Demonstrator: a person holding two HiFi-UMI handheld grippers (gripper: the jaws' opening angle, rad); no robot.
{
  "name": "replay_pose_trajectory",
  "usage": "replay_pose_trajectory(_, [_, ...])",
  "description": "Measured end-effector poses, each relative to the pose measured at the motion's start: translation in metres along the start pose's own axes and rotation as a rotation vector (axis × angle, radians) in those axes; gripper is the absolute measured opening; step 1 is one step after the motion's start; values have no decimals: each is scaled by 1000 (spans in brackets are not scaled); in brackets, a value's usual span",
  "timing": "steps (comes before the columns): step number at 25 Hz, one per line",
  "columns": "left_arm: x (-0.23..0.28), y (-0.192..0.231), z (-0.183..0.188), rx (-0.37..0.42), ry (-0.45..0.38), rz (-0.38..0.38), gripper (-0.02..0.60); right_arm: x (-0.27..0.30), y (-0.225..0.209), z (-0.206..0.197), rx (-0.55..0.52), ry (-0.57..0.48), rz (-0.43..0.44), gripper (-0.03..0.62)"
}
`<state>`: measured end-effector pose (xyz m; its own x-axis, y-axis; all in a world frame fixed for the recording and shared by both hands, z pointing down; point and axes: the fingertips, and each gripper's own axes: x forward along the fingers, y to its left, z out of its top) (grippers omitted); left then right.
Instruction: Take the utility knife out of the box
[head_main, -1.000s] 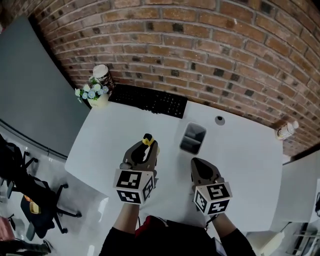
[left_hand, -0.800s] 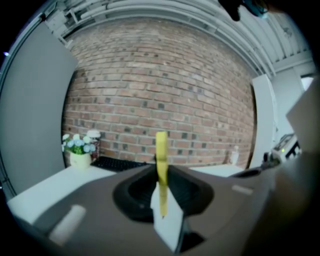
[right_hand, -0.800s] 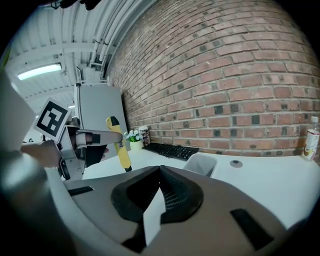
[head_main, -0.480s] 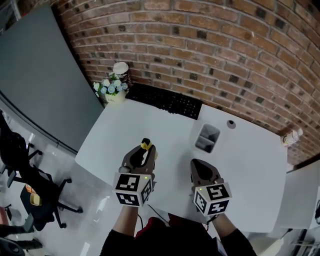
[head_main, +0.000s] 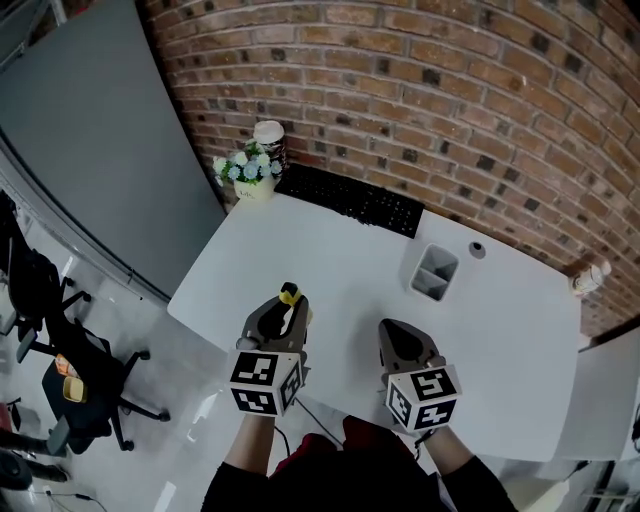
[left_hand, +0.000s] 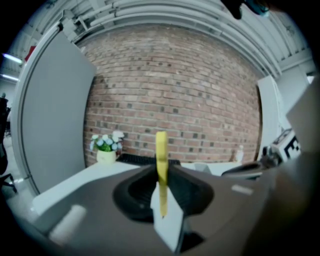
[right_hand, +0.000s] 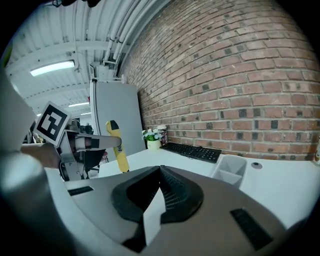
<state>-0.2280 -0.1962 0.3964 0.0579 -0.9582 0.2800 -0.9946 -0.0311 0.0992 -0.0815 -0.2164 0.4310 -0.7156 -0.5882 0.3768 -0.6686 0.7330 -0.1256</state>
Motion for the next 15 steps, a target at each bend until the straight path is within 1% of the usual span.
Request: replay_pose_trajectory(15, [-69, 33, -33, -21, 29, 41, 71, -7, 63, -10, -27, -5, 18, 8])
